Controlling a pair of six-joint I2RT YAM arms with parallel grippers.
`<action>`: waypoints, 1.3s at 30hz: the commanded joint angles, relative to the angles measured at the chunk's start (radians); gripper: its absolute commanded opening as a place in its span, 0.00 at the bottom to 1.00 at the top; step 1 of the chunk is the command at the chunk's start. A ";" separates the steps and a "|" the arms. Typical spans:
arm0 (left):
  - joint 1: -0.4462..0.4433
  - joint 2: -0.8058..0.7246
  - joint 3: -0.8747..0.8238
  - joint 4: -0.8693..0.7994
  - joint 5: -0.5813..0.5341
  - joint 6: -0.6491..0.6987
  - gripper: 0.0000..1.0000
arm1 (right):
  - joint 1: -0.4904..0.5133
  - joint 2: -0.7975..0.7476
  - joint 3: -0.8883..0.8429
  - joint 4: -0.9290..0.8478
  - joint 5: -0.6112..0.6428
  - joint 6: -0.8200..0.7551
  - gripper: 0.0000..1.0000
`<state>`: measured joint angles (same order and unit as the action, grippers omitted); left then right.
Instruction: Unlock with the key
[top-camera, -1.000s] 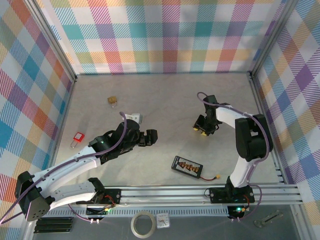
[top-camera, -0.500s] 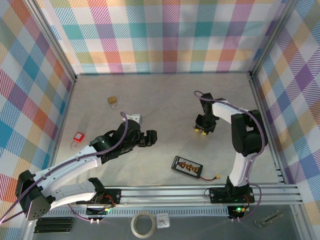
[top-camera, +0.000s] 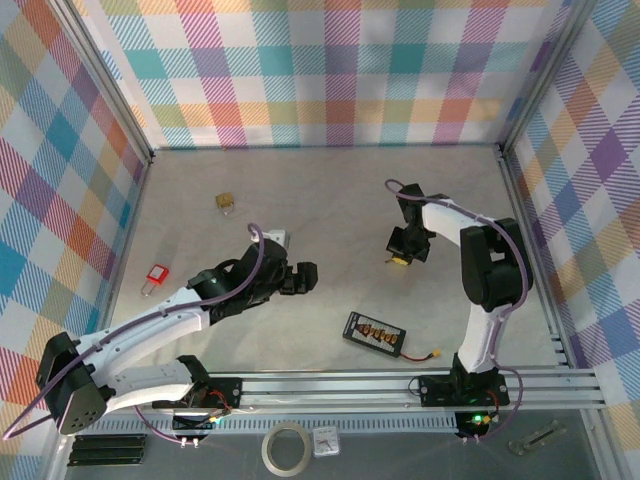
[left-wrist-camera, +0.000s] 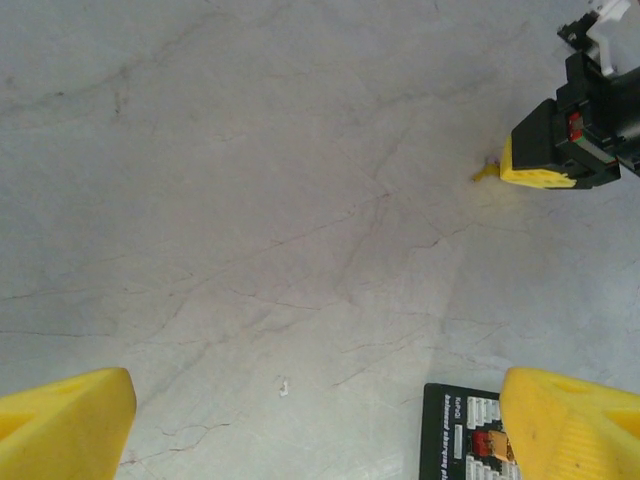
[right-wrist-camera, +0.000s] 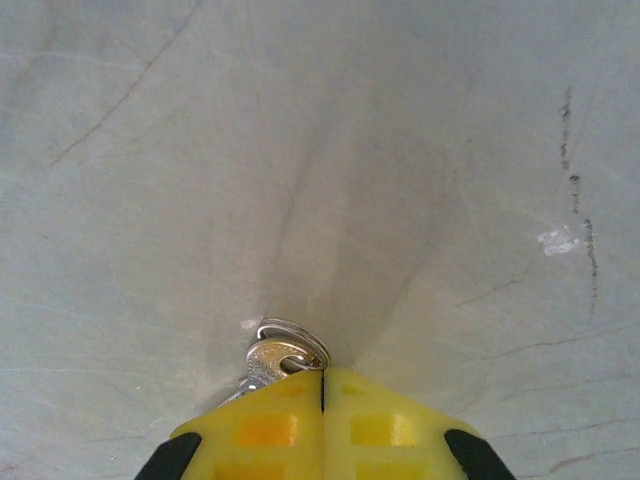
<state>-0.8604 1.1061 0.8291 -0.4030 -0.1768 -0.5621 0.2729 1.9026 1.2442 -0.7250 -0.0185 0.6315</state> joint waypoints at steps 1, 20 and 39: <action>-0.028 0.041 0.024 0.073 0.047 -0.027 0.93 | 0.005 -0.018 -0.064 0.059 0.015 -0.002 0.00; -0.056 0.396 -0.006 0.769 0.355 -0.399 0.80 | 0.015 -0.344 -0.216 0.116 -0.108 0.073 0.00; -0.069 0.251 -0.030 0.575 0.284 -0.294 0.87 | 0.009 -0.118 -0.083 0.099 0.045 -0.235 0.37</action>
<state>-0.9161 1.3918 0.8196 0.2272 0.1265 -0.8948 0.2821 1.7687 1.1213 -0.6361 0.0006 0.4782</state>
